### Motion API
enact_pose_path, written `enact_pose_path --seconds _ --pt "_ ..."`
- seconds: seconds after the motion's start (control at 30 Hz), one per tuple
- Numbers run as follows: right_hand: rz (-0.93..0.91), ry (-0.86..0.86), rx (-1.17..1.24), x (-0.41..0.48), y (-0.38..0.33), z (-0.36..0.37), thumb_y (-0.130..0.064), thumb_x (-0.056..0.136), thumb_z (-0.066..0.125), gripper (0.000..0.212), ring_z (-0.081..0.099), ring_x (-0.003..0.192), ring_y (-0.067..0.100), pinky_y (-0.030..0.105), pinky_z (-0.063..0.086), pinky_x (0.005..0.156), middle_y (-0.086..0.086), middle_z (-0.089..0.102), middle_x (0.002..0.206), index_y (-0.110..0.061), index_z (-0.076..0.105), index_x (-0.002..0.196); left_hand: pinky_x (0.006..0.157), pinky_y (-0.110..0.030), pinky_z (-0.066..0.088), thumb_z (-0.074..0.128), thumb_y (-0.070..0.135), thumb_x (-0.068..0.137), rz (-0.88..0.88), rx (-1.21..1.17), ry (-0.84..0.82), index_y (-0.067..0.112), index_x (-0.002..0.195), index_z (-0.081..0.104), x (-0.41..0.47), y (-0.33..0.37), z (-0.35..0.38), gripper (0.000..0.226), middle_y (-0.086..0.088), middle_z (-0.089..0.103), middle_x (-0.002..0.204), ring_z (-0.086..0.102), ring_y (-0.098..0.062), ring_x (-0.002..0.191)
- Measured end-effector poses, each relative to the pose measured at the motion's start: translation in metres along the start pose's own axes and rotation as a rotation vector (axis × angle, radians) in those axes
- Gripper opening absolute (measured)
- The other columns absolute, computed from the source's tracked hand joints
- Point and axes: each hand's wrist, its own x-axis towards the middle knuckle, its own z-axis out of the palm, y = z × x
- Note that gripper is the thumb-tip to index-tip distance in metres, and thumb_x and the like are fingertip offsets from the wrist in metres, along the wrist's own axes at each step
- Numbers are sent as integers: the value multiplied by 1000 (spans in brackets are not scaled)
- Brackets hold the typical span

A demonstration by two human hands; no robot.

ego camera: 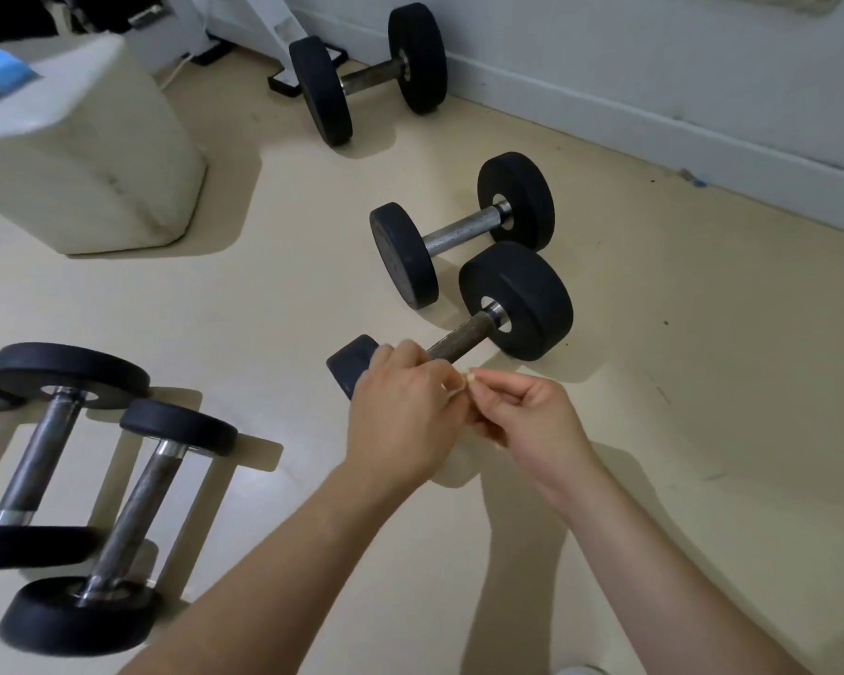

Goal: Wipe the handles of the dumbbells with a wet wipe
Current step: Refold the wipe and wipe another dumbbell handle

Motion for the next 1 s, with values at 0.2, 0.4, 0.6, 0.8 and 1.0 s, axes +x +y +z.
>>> enact_pose_path --seconds 0.2,0.4,0.6,0.8,1.0 --pt "-76 226 -206 21 8 -20 -3 86 65 16 58 60 5 17 49 64 4 68 84 -16 69 94 105 -30 31 47 34 93 -148 70 -178 25 139 45 17 -52 -15 46 2 39 144 29 -20 137" --pt "-189 278 -375 29 13 -23 -15 86 67 16 66 82 6 15 49 72 -5 71 90 -23 72 99 83 -34 48 54 41 88 -28 172 -118 26 126 56 -3 -47 -13 41 4 56 121 53 -23 111" --pt "-549 301 -875 46 22 -15 -17 87 66 16 60 82 8 17 51 77 -2 62 100 -13 72 102 78 -25 42 73 36 74 107 136 -166 29 122 61 -27 -37 -16 49 3 52 116 49 -22 108" --pt "-692 210 -1066 26 48 -12 -4 82 68 10 62 77 15 24 54 75 4 64 90 -6 73 91 105 -34 37 73 53 68 155 153 -292 40 137 27 -54 -29 -1 85 -7 29 147 30 -27 136" --pt "-615 347 -1127 43 31 -38 -2 81 69 11 65 90 20 36 55 85 5 64 93 -6 73 90 100 -43 42 72 59 66 239 291 -283 40 140 22 -59 -27 0 92 -14 37 144 38 -35 131"
